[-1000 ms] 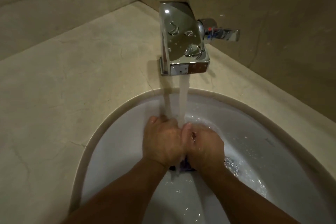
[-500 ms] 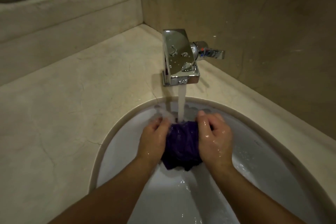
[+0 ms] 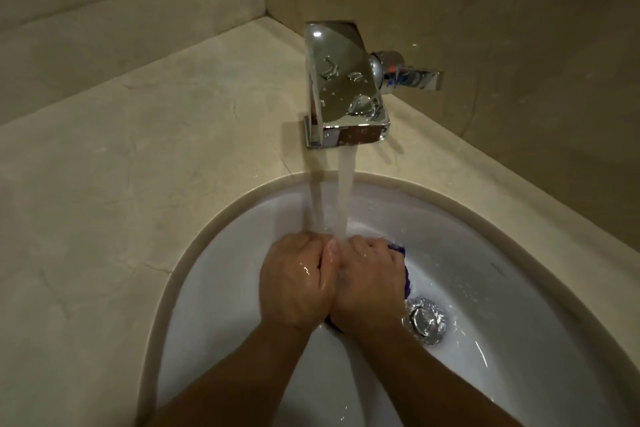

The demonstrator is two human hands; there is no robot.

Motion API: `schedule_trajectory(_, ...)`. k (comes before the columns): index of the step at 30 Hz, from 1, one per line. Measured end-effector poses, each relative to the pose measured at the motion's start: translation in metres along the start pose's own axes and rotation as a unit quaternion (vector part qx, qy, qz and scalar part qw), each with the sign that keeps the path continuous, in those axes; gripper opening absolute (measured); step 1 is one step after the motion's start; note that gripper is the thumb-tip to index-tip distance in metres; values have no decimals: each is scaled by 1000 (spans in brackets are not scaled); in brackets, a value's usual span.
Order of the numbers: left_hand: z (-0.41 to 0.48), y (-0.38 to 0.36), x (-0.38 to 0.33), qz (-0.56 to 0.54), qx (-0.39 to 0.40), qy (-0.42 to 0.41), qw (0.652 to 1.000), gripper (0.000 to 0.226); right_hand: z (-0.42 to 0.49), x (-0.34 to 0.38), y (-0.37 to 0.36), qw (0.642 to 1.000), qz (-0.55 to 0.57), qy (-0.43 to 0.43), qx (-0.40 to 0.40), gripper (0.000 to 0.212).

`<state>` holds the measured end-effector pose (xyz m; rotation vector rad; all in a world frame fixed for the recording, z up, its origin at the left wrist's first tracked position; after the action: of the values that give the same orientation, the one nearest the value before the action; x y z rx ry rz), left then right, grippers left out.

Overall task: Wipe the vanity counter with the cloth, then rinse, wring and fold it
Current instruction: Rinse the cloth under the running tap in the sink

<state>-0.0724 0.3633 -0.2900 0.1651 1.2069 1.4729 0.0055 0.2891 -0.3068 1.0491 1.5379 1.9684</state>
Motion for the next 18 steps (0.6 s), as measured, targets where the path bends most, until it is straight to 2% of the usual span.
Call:
schedule_trajectory(2, 2, -1, 1, 20, -15, 8, 1000, 41, 7, 2, -5, 999, -26, 15, 34, 18)
schedule_trajectory(5, 2, -7, 3, 28, -21, 24, 999, 42, 14, 1, -8, 995, -70, 28, 67, 30)
schedule_trajectory(8, 3, -12, 4, 20, -33, 33, 999, 41, 17, 1, -3, 998, -5, 41, 41, 17)
schedule_trajectory(10, 2, -12, 5, 1, -38, 32, 999, 43, 18, 4, 2, 998, 29, 52, 11, 21)
schedule_trajectory(12, 1, -8, 3, -49, -28, 50, 997, 43, 21, 5, 4, 997, 52, 63, -7, 24)
schedule_trajectory(14, 0, -1, 4, -162, -30, 117, 979, 37, 22, -4, 8, 991, 131, 1, 22, 35)
schedule_trajectory(15, -1, 1, 9, -219, -40, 169, 960, 34, 23, -8, 13, 975, 207, -60, 54, 41)
schedule_trajectory(16, -2, 4, 15, -270, -52, 225, 935, 31, 23, -11, 20, 939, 309, -134, 70, 45)
schedule_trajectory(18, -5, 3, 21, -385, -45, 338, 858, 31, 21, -17, 31, 822, 492, -275, 86, 39)
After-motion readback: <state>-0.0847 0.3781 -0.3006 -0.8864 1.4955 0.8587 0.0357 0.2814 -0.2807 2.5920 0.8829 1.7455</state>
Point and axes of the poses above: each hand's wrist, its own z-axis towards the middle knuckle, its own y-axis out of the back of the hand, x = y × z, the point moved 6 cm from there along z, towards the middle knuckle, and after that the axes turned 12 degrees about -y, right-handed, at the moved point
